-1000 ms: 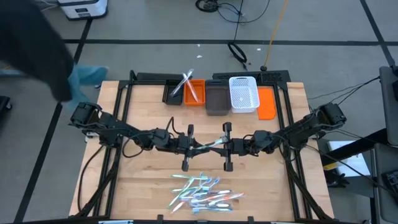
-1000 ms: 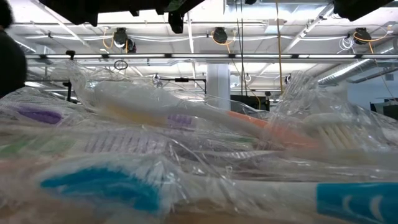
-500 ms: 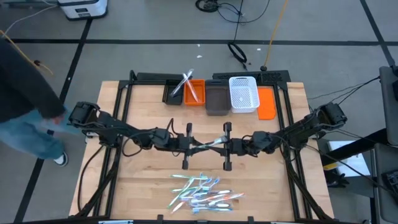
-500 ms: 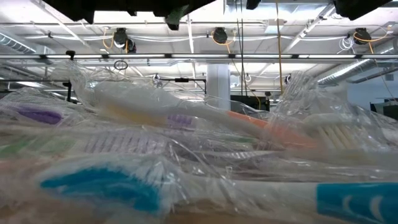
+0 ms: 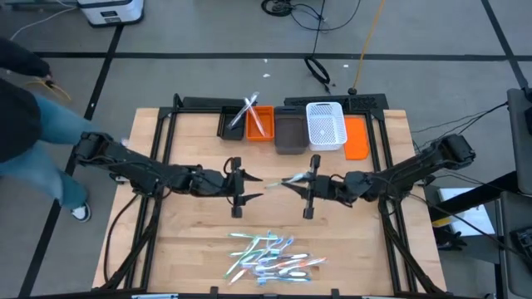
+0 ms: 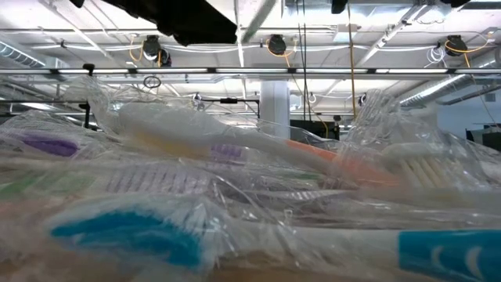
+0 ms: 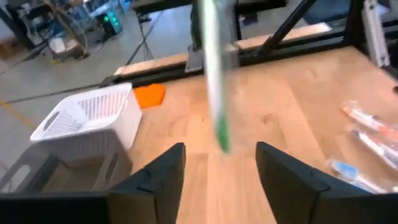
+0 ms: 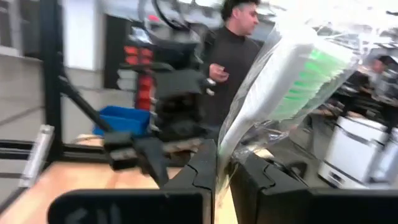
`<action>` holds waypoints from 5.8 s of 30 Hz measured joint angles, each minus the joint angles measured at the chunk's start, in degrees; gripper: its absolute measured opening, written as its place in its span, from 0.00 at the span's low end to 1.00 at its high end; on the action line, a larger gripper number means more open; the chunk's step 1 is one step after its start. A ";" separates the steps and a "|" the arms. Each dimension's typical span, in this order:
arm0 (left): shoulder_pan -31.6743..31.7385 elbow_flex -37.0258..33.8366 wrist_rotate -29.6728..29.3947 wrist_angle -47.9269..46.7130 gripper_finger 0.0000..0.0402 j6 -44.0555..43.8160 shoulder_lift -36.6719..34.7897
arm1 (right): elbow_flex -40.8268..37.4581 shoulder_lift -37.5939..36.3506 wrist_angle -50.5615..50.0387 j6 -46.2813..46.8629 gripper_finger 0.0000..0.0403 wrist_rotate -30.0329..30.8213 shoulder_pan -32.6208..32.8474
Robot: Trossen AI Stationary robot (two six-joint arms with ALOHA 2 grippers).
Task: Pick & Place Toothbrushes
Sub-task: Put the green toothbrush into the white bin
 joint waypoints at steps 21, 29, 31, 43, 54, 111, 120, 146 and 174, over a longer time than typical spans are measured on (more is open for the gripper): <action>0.00 0.00 0.35 -2.33 0.54 -3.09 0.58 | -0.02 -17.91 -33.36 17.31 0.03 13.74 -13.77; 0.00 0.00 0.36 -2.36 0.54 -3.61 0.58 | -0.02 -19.40 -43.48 22.87 0.03 12.23 -23.40; 0.00 0.00 0.36 -2.37 0.54 -3.72 0.58 | -0.02 -19.44 -44.31 23.65 0.03 9.94 -25.82; 0.00 0.00 0.36 -2.35 0.54 -6.12 0.58 | 4.56 -17.58 -60.40 25.12 0.03 5.66 -37.23; 0.00 0.00 0.36 -2.30 0.54 -8.02 0.58 | 12.18 -9.40 -73.77 25.76 0.03 3.19 -42.75; -0.44 0.02 0.52 -2.30 0.54 -10.78 5.56 | 18.32 3.83 -84.84 21.65 0.37 -7.53 -53.33; -0.44 0.02 0.51 -7.18 0.54 -12.68 5.56 | 18.27 3.36 -82.10 21.62 0.35 -16.90 -51.27; -3.62 -0.03 15.85 -26.75 0.54 -18.49 8.70 | 18.25 3.40 -64.65 23.35 0.35 -25.41 -26.47; -10.87 -0.02 20.14 -13.28 0.54 -25.20 18.96 | 6.29 3.49 -44.16 23.40 0.35 -16.30 -17.13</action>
